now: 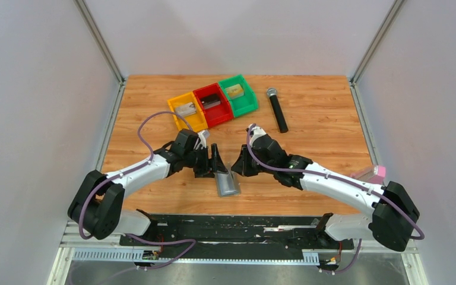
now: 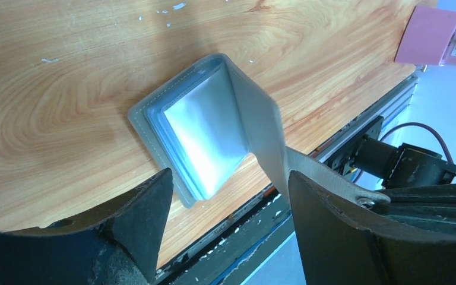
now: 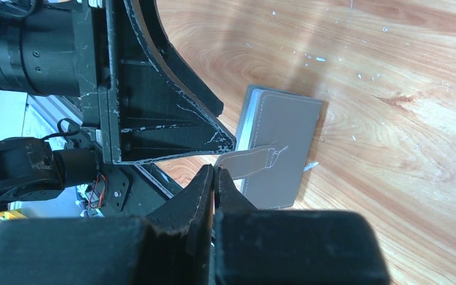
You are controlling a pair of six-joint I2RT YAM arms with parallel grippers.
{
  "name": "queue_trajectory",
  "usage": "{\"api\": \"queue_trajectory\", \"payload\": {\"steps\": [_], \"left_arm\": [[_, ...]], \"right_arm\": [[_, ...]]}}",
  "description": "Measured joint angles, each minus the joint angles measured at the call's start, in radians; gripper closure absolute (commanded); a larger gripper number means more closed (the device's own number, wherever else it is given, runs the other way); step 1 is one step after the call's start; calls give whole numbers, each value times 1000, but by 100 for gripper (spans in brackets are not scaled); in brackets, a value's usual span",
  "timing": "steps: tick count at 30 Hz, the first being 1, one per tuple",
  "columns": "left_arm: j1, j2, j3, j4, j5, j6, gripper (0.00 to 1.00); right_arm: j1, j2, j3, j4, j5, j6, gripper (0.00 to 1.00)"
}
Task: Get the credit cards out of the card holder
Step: Open the card holder at the center of the board.
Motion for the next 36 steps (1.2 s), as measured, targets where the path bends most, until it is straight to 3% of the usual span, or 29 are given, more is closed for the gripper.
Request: {"api": "queue_trajectory", "payload": {"steps": [9, 16, 28, 36], "left_arm": [[0, 20, 0, -2, -16, 4, 24], [0, 20, 0, -20, -40, 13, 27], [-10, 72, 7, -15, -18, 28, 50], [-51, 153, 110, 10, 18, 29, 52]], "right_arm": [[-28, -11, -30, 8, 8, 11, 100], [-130, -43, -127, -34, 61, 28, 100], [-197, -41, -219, -80, 81, 34, 100], [-198, -42, -219, -99, 93, 44, 97]]}}
